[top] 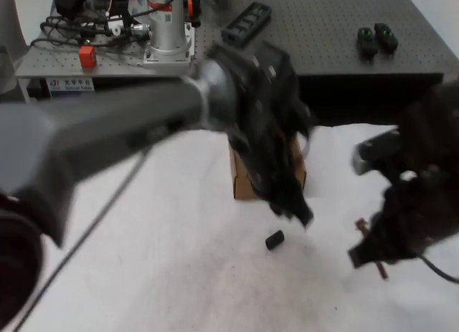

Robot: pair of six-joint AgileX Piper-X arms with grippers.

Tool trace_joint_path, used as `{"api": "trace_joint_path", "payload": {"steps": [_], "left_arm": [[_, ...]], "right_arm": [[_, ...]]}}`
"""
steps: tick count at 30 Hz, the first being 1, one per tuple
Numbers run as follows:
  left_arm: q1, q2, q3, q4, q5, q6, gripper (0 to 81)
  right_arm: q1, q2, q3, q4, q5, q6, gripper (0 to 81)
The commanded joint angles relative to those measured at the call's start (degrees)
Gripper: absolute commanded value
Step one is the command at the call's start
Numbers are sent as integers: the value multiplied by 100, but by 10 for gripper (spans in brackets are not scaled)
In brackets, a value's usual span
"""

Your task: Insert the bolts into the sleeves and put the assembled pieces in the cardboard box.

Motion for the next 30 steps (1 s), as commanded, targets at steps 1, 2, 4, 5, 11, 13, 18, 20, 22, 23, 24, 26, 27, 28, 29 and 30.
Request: {"api": "trace_joint_path", "payload": {"steps": [1,2,4,5,11,13,18,20,22,23,24,26,27,28,29,30], "left_arm": [[-28,250,-51,-65,-141,286,267],[-28,313,-51,-82,-180,286,267],[-11,439,-104,-100,-428,308,267],[-4,488,-136,-83,-503,322,267],[28,692,-446,-60,-515,358,267],[28,714,-477,-11,-515,359,267],[28,820,-612,372,-515,404,267],[28,902,-695,499,-515,458,267],[28,992,-807,596,-515,491,267],[28,1054,-871,661,-515,490,267],[28,1095,-922,716,-515,490,267],[39,1180,-1065,863,-515,493,267],[36,1195,-1110,909,-515,507,267],[36,1203,-1133,923,-515,506,265],[50,1201,-1147,923,-515,506,257],[50,1201,-1175,958,-515,506,242]], "right_arm": [[-49,-106,13,60,-133,47,13],[-58,-232,57,132,-133,67,13],[-55,-409,146,193,-132,73,13],[-55,-494,190,221,-132,94,13],[-55,-680,434,313,-214,119,13],[-55,-689,442,400,-214,163,13],[-55,-689,442,431,-214,163,13],[-55,-689,442,430,-214,207,13],[-55,-689,442,430,-214,247,13],[-55,-689,442,430,-214,247,13],[-55,-689,442,430,-214,247,13],[-55,-689,442,430,-214,247,13],[-55,-689,442,430,-214,247,13],[-55,-689,442,430,-214,247,13],[-55,-689,442,430,-214,247,13],[-55,-689,442,430,-214,247,13]]}}
